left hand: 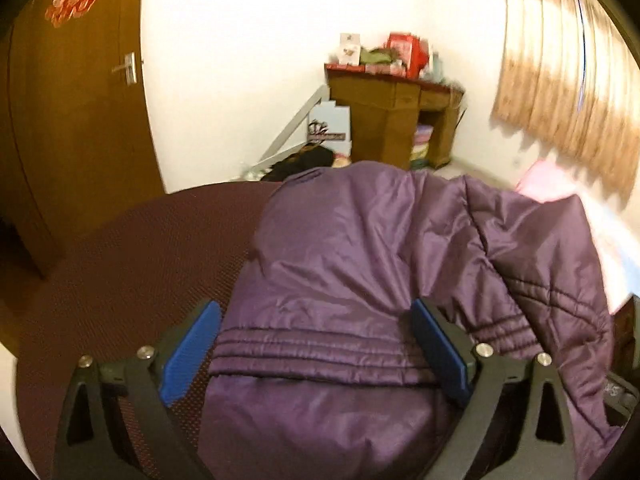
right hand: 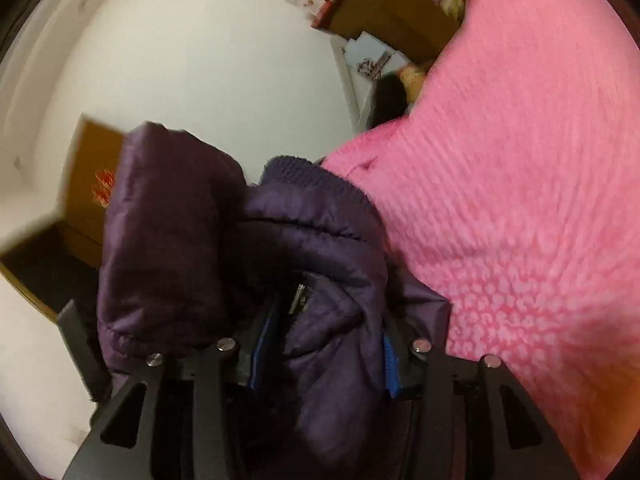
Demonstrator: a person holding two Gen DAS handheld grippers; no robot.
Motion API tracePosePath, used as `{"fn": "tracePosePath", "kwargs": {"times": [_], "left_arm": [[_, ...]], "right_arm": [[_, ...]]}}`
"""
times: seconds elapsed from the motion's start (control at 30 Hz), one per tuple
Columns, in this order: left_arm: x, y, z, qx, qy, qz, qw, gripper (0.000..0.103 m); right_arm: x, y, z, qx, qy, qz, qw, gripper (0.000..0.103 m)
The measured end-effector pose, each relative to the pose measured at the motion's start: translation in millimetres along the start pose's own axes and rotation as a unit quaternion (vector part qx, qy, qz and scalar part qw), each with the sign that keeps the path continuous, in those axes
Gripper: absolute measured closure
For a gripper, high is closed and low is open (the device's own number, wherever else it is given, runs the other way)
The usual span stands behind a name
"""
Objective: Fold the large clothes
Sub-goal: 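Carry the jacket bundle with both grippers onto the dark round chair seat, then lower the jacket onto the chair seat and open both grippers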
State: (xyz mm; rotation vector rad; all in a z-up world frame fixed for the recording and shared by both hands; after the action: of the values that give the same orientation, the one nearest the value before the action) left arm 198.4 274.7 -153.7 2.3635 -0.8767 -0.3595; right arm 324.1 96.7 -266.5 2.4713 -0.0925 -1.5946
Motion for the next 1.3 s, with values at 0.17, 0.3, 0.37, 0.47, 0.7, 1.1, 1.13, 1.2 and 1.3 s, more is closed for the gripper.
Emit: {"fn": "tracePosePath", "kwargs": {"times": [0.17, 0.3, 0.37, 0.47, 0.7, 1.1, 1.13, 1.2, 1.3], "left_arm": [[-9, -13, -1, -0.022, -0.001, -0.018, 0.9996, 0.000], [-13, -21, -2, -0.035, 0.001, -0.012, 0.9993, 0.000], [-12, -17, 1, -0.029, -0.004, -0.020, 0.9994, 0.000], [-10, -12, 6, -0.025, -0.008, -0.028, 0.9993, 0.000], [-9, -5, 11, -0.023, -0.002, -0.027, 0.9994, 0.000], [-15, -11, 16, -0.061, 0.023, 0.021, 0.9976, 0.000], [-18, -9, 17, -0.068, 0.027, 0.040, 0.9965, 0.000], [-27, 1, 21, -0.081, 0.024, 0.070, 0.9939, 0.000], [-48, 27, 30, -0.071, 0.015, 0.076, 0.9944, 0.000]], "right_arm": [[-2, 3, 3, 0.001, -0.002, 0.019, 1.000, 0.055], [-16, 18, -5, 0.006, -0.008, 0.051, 0.999, 0.041], [-27, 49, -8, 0.045, 0.017, 0.093, 0.994, 0.041], [-89, 82, -4, 0.099, 0.138, 0.120, 0.978, 0.041], [-176, -5, -3, 0.030, 0.286, 0.183, 0.940, 0.047], [-88, -38, -13, 0.019, 0.213, 0.274, 0.938, 0.058], [-88, -38, -13, 0.021, 0.211, 0.271, 0.939, 0.058], [-88, -33, -9, 0.026, 0.210, 0.270, 0.939, 0.058], [-87, -28, -4, 0.030, 0.209, 0.276, 0.938, 0.058]]}}
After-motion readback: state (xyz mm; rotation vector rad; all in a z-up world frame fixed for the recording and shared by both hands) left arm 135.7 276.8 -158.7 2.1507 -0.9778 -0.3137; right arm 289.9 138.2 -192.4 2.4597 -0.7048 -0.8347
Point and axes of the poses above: each gripper's, at about its wrist camera, not at the fingertips, and y roughly against the way its jaws point, x to its right, z to its underside, the point moved 6 cm from there along -y, roughly the way its jaws point, and after that the axes turned 4 degrees about -z, right-handed, at the moved point
